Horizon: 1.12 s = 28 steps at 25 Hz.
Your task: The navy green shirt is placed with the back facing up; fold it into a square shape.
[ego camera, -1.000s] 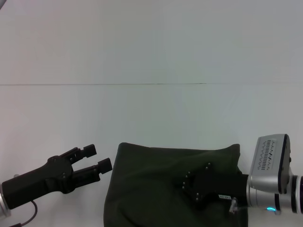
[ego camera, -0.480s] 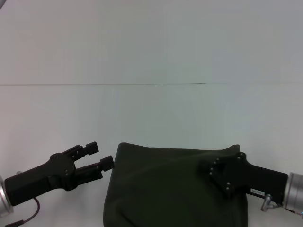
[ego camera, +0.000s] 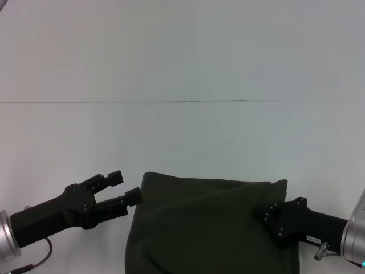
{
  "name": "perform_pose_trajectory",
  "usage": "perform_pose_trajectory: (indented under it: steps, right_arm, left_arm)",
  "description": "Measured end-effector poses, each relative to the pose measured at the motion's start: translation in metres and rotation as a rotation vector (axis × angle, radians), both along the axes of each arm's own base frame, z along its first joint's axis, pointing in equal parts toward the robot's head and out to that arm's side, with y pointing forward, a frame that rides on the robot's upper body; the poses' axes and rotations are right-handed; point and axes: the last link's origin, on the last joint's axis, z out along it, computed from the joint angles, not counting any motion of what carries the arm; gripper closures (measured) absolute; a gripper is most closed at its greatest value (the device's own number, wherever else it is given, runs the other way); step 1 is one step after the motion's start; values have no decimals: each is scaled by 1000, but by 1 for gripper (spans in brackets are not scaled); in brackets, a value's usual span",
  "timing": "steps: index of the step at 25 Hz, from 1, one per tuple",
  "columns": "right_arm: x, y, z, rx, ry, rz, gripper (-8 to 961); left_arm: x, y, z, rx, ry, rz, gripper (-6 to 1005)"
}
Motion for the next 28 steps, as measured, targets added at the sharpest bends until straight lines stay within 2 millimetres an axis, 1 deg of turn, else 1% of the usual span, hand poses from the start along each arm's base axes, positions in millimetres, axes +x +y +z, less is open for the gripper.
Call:
perform_pose_trajectory:
  steps: [7,12,15,22,25,28]
  right_arm:
    - [5,-2,-3,-14,-19,-34,953]
    - [7,-5,-1,-19,-1,-42,953]
    - [2,-9,5,-16,45,-11,953]
    - [-9,-17,24,22,172,62,954]
    - [-14,-22,23,-4,188,102,954]
    - [-22,-32,15,-94,171,188,954]
  left_arm:
    - [0,0,-1,-2,1,0,57]
    - [1,0,-2,-3,-2,0,58]
    - [1,-1,-3,-6,-7,1,58]
    - [1,-2,-4,-25,-6,-3,60]
    - [1,-3,-5,-46,0,-7,60]
    - [0,-4,-5,-52,3,-6,61]
